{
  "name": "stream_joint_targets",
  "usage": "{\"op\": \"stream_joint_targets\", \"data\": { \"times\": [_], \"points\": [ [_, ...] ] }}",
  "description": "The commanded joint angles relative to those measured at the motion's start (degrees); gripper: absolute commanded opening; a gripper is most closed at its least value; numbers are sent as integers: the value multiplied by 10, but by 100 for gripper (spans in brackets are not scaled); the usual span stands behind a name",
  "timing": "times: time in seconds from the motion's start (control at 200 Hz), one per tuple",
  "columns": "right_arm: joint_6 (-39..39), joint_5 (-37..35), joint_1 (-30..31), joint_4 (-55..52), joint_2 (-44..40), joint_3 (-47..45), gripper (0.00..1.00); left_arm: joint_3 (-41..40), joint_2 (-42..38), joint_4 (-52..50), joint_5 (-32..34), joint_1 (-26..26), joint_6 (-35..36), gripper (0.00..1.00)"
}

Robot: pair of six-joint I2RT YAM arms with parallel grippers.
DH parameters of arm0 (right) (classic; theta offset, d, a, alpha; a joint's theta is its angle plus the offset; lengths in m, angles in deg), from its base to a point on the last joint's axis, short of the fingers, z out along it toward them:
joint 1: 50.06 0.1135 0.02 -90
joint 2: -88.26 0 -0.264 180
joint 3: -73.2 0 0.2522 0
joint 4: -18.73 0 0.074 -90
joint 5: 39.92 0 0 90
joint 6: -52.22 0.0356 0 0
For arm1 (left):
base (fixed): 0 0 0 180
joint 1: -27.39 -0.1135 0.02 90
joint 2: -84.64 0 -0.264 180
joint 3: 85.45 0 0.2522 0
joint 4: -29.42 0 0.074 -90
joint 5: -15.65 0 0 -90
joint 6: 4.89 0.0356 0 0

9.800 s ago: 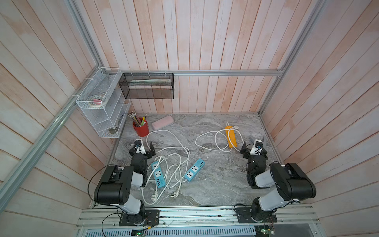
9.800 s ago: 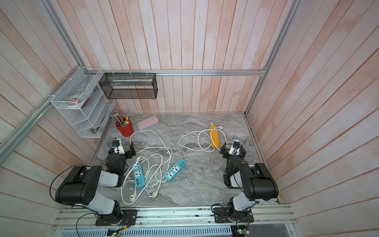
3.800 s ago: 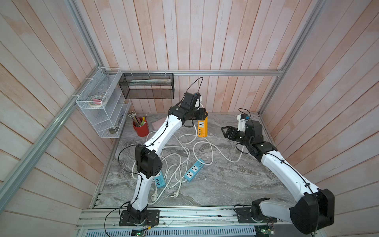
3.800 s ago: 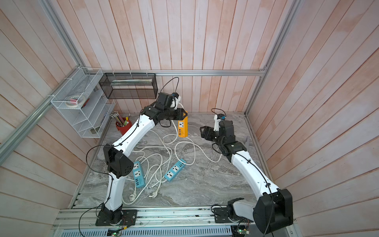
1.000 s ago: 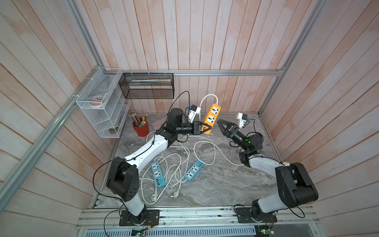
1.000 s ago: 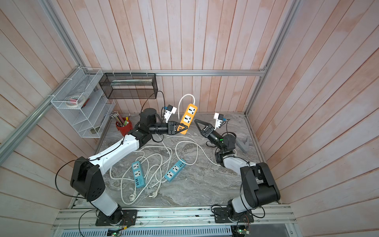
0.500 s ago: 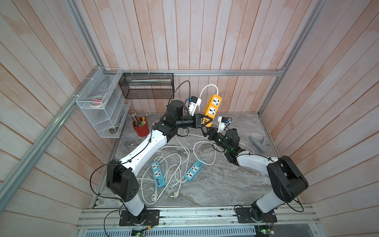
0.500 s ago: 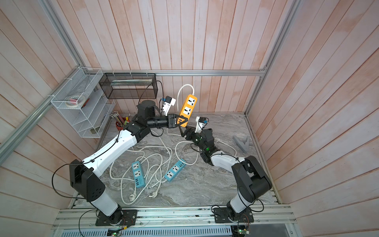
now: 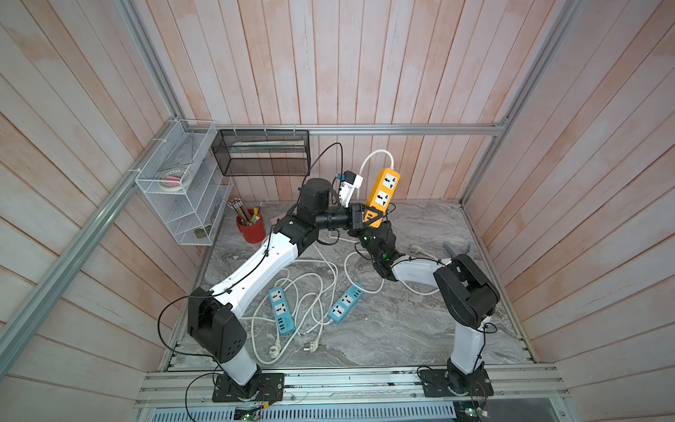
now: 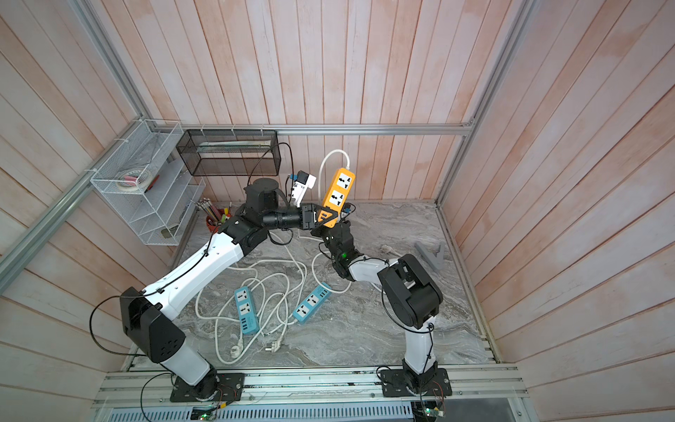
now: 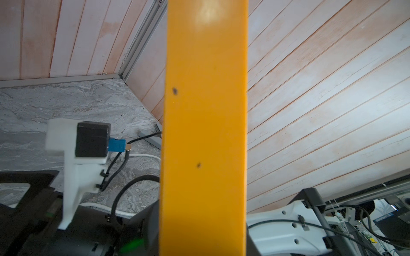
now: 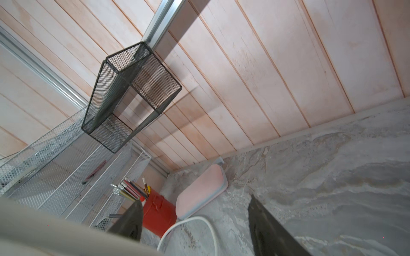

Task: Wrap the cord around the power strip
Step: Wrap the power cord around the power strip.

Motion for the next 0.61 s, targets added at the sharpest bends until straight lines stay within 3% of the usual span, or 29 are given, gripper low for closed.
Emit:
{"op": "stream_joint_targets", "data": {
  "times": [0.0, 0.095, 0.24, 0.335, 0.43, 0.6],
  "points": [
    [-11, -53, 6, 8, 32, 27, 60, 7, -32, 36, 5, 2, 2, 0],
    [-45, -69, 5, 14, 32, 9, 31, 9, -40, 27, 12, -3, 11, 0],
    [-131, -58, 1, -3, -23, -61, 9, 5, -51, 14, 13, -35, 24, 0],
    [-205, -47, 0, -59, -76, -102, 3, 23, -49, -17, 33, -59, 62, 0],
    [-280, -52, 0, -133, -128, -140, 1, 74, -25, -105, 92, -72, 156, 0],
    [-394, -77, 5, -227, -222, -191, 0, 148, 38, -261, 290, -74, 352, 0]
  ]
}}
